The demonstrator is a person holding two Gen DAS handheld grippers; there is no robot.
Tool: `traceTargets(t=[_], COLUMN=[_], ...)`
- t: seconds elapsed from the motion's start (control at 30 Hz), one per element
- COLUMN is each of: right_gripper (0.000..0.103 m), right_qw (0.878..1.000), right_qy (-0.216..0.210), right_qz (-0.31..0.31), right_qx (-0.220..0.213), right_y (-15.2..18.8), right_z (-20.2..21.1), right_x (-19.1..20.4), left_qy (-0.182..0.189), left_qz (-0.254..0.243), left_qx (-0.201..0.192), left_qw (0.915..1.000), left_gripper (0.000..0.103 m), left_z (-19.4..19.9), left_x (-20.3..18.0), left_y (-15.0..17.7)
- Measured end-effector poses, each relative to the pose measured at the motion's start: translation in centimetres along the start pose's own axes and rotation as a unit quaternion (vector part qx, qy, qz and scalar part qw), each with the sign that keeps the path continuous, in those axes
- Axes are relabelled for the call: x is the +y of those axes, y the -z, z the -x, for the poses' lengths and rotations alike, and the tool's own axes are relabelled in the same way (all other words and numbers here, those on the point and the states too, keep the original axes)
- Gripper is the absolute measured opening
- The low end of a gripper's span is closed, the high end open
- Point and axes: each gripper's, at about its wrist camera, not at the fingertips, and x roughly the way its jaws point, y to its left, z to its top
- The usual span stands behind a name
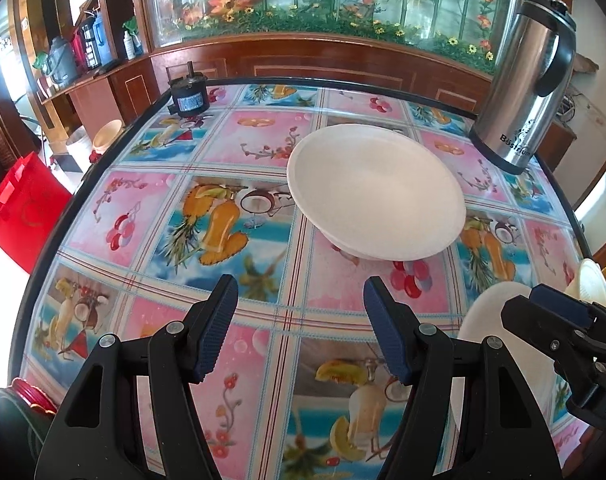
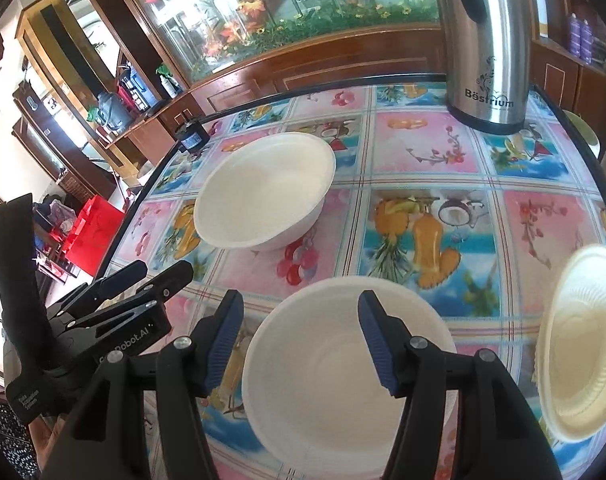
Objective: Organize plates and bowls
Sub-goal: 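Close both tools on the rim of the white bowl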
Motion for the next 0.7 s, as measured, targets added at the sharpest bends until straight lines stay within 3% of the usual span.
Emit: traceTargets(t=[0.7], right_gripper=[0.061], right_qw=[1.0], right_qy=[0.017], right_qz=[-0.011], right_qx=[0.013], right_y=[-4.8], right_z=[-4.0], right_x=[-1.6], left_qy=[-0.01], left_qz=[0.038], left_qx=[0.022], left_qw=[0.999], left_gripper=[0.066], left_z=[-4.1], left_x=[0.0], left_y=[-3.8])
